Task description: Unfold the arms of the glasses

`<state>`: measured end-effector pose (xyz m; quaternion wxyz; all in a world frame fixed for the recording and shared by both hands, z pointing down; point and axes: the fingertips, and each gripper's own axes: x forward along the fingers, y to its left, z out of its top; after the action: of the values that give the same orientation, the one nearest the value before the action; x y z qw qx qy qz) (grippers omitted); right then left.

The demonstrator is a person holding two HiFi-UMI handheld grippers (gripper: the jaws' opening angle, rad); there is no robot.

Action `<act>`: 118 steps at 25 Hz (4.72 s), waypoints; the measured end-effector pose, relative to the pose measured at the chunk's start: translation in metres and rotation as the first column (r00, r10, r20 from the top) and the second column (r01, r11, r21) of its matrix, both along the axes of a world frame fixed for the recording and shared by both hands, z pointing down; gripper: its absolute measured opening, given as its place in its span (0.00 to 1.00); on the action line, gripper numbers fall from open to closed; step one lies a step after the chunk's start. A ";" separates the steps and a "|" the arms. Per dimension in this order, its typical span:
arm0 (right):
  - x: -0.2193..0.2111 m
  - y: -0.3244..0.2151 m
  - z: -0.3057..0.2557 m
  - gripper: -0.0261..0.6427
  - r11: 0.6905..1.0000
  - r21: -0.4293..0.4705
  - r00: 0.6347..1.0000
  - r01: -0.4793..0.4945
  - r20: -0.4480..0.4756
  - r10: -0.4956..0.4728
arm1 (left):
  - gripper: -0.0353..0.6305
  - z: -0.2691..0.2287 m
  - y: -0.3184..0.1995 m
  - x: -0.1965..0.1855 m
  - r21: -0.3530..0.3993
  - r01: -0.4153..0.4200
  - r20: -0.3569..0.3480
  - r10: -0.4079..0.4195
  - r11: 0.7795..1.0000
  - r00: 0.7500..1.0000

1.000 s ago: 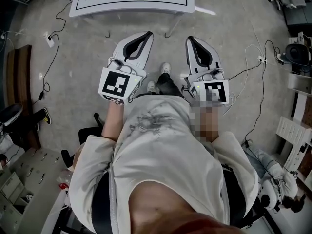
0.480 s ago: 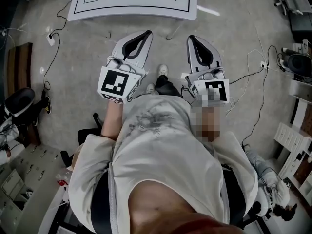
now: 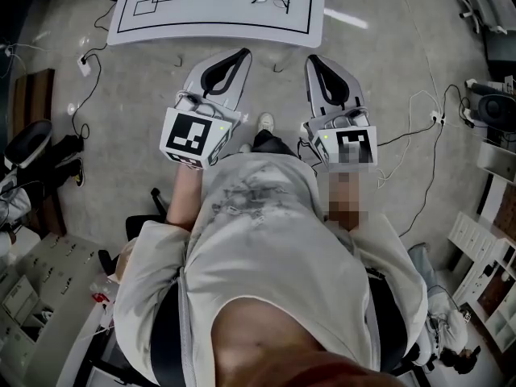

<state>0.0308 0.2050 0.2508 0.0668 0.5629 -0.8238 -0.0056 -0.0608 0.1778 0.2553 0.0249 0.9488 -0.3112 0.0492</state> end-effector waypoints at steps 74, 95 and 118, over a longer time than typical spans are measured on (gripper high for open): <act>0.044 -0.250 0.069 0.07 0.975 -0.177 0.991 -0.132 -0.036 0.128 | 0.07 0.059 -0.257 0.063 -0.028 -0.321 0.012 0.321 0.947 0.947; 0.059 -0.260 0.118 0.07 0.952 -0.282 0.992 -0.122 -0.063 0.108 | 0.08 0.132 -0.267 0.085 -0.157 -0.363 0.168 0.387 0.918 0.907; 0.071 -0.274 0.172 0.07 0.920 -0.380 0.992 -0.094 -0.117 0.053 | 0.13 0.207 -0.271 0.120 -0.266 -0.440 0.311 0.508 0.858 0.803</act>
<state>0.1017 -0.0690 0.4224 0.2192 0.5682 -0.7826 0.1292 0.0590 -0.0927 0.4621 0.0384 0.9633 -0.0565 0.2597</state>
